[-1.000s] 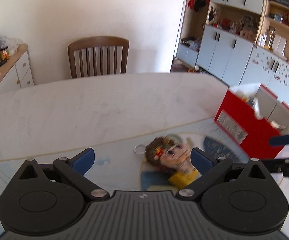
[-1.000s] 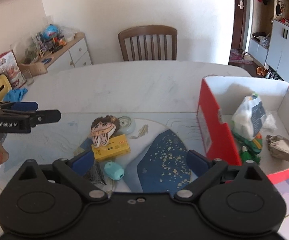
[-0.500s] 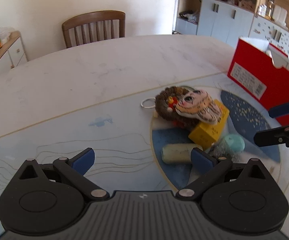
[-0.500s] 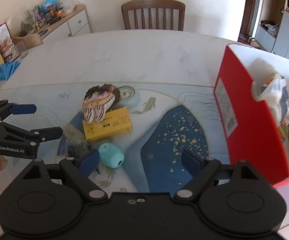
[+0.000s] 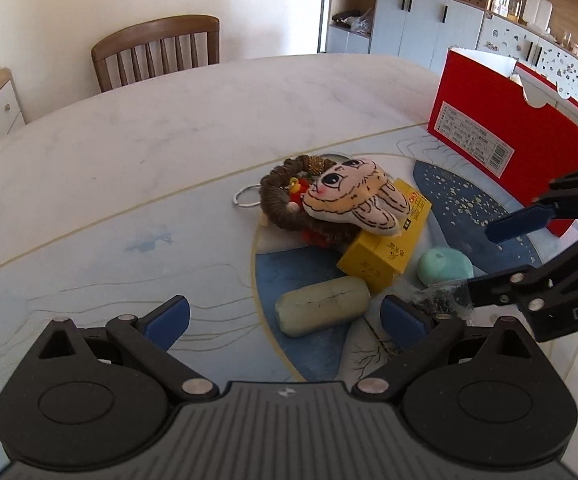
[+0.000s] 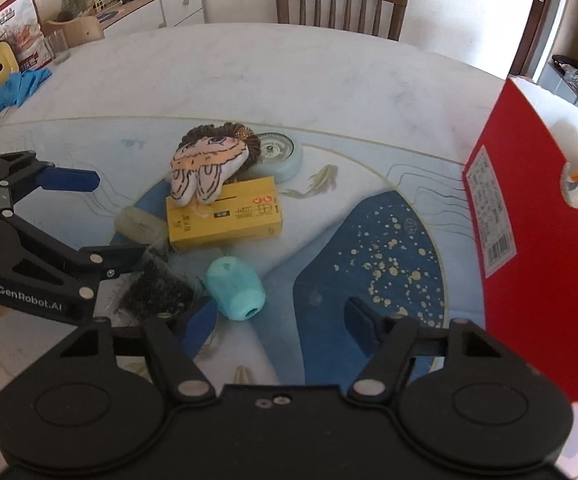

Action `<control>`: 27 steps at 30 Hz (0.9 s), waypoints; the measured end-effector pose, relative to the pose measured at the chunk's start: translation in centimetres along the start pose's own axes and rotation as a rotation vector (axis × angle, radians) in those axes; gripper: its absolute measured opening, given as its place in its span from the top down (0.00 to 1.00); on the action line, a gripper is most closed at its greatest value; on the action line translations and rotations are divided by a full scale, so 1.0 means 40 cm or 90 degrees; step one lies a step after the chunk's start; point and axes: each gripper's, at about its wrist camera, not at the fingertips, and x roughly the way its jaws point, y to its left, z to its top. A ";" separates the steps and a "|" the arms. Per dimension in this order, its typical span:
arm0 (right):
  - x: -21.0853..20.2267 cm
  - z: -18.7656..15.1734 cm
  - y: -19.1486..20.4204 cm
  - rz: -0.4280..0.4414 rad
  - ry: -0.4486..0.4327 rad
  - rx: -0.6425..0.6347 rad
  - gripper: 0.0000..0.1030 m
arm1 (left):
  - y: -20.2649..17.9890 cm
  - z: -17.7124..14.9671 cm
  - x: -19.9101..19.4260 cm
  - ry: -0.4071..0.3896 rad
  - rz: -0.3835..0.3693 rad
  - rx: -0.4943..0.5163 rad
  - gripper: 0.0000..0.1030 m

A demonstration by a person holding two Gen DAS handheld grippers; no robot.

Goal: Organize objects
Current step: 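Move both tools back toward the yellow box and teal ball, then grasp the teal ball with right tool while left tool grasps the pale green soap bar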

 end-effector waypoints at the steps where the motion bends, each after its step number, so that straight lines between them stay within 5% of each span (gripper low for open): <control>1: 0.004 0.001 0.000 0.000 0.000 -0.003 0.37 | -0.001 0.000 0.002 0.000 0.000 0.000 0.01; 10: 0.028 0.020 0.010 0.009 -0.009 -0.021 0.47 | -0.024 0.000 0.003 -0.002 0.005 0.003 0.18; 18: 0.031 0.026 0.003 0.005 -0.012 -0.007 0.60 | -0.046 0.010 -0.003 0.004 0.021 0.001 0.50; 22: 0.027 0.021 0.003 0.000 -0.016 0.000 0.71 | -0.047 0.009 -0.005 0.008 0.021 0.003 0.51; 27: 0.014 0.010 0.008 -0.011 -0.026 -0.012 0.73 | -0.044 0.006 -0.012 0.015 0.029 -0.006 0.52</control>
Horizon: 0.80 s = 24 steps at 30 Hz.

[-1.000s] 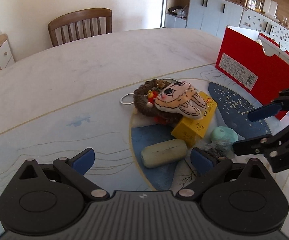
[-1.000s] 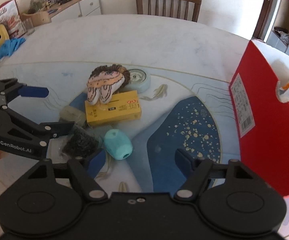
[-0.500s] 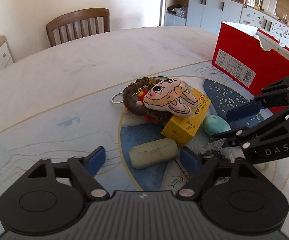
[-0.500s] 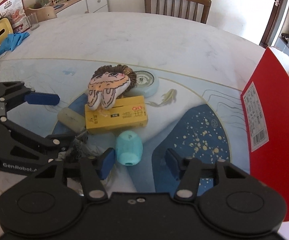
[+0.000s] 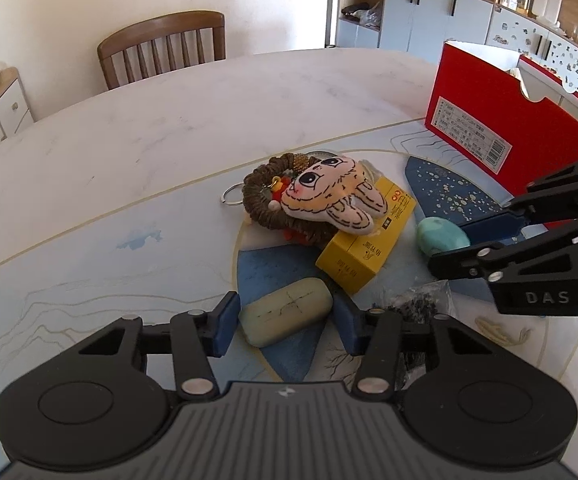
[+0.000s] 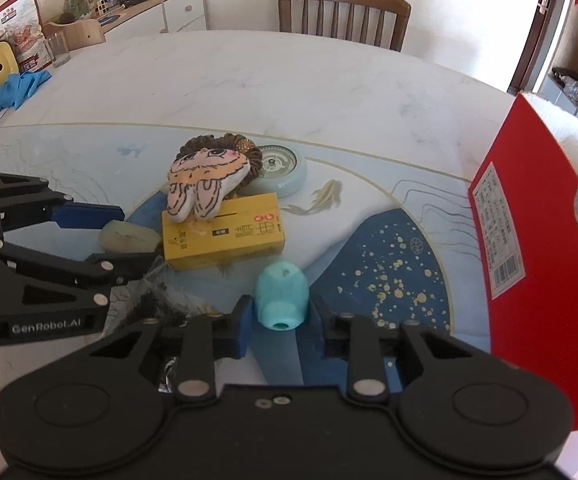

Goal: Organize objects
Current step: 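Grasp the teal ball with right tool while left tool grasps the pale green soap bar, then carry the teal ball and soap bar over the red box and lower them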

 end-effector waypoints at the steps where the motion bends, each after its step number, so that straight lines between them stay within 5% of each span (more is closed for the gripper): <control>1: -0.005 -0.002 0.000 0.000 -0.003 -0.001 0.73 | 0.000 -0.002 -0.002 0.001 0.004 -0.002 0.52; 13: -0.109 -0.024 -0.029 0.018 -0.046 0.026 0.73 | -0.005 -0.003 -0.086 -0.004 0.025 -0.040 0.52; 24: -0.233 -0.054 -0.079 0.041 -0.085 0.054 0.73 | -0.111 0.057 -0.194 -0.038 0.001 -0.045 0.52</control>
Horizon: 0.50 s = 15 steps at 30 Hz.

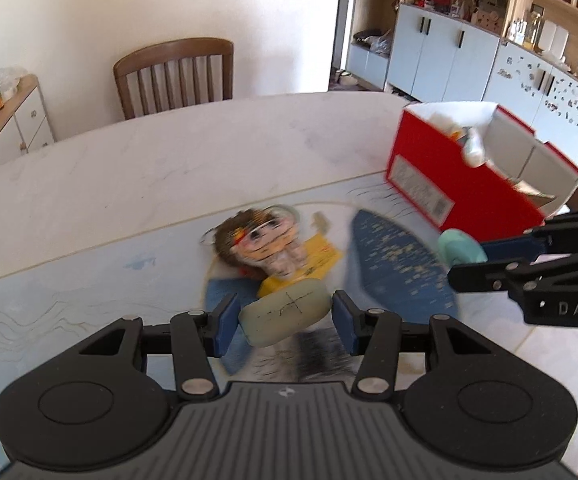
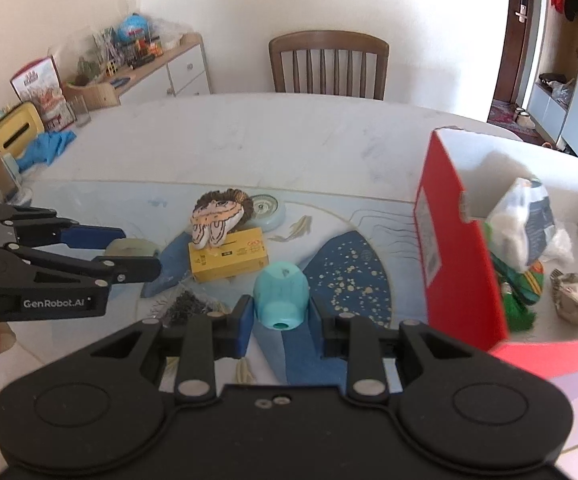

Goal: Organize objects
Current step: 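Carry the teal ball and soap bar over the red box and lower them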

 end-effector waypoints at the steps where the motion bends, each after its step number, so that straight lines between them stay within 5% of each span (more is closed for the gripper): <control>1: -0.012 0.000 -0.006 0.002 0.000 0.005 0.73 | -0.015 0.006 -0.007 -0.003 -0.004 0.000 0.52; 15: -0.181 -0.003 -0.135 -0.003 -0.049 0.013 0.73 | -0.243 0.109 -0.078 -0.048 -0.051 0.043 0.52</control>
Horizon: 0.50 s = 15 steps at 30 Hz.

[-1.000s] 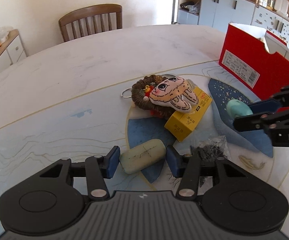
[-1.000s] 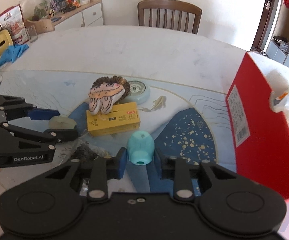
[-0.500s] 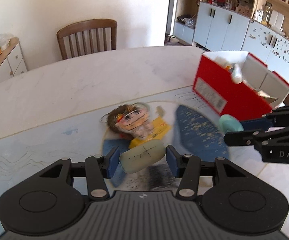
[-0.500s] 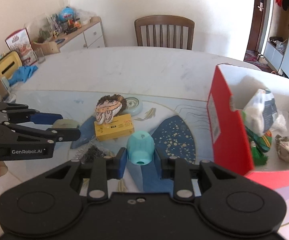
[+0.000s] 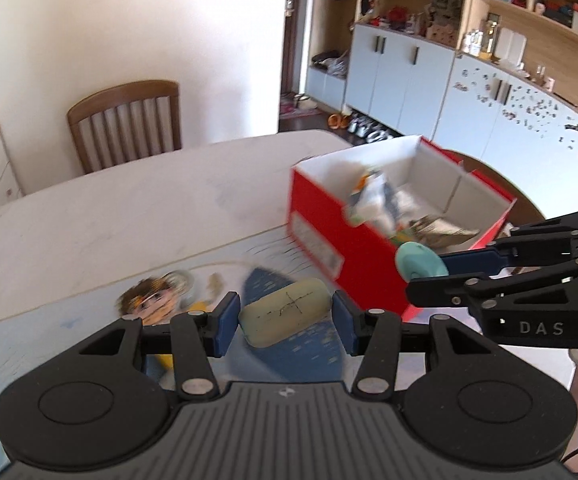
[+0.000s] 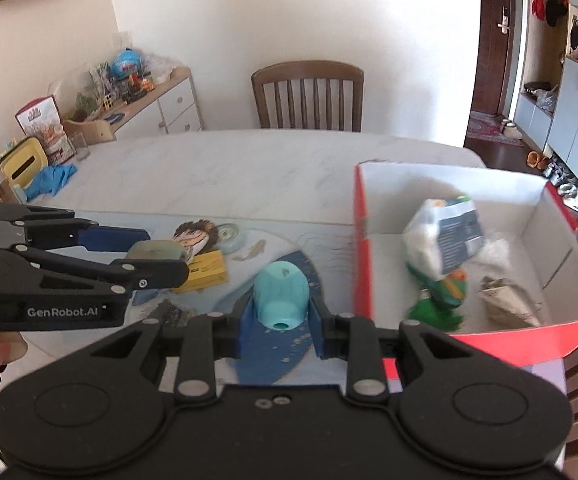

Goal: Organize objects
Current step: 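Carry the teal ball and soap bar over the red box and lower them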

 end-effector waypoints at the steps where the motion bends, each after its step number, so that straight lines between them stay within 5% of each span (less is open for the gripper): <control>1: -0.009 0.000 -0.013 0.001 -0.003 0.002 0.73 | -0.017 0.007 0.002 -0.002 -0.002 0.003 0.52; 15: -0.092 0.002 -0.252 -0.021 -0.032 0.018 0.73 | -0.218 0.100 0.101 -0.010 -0.019 0.029 0.52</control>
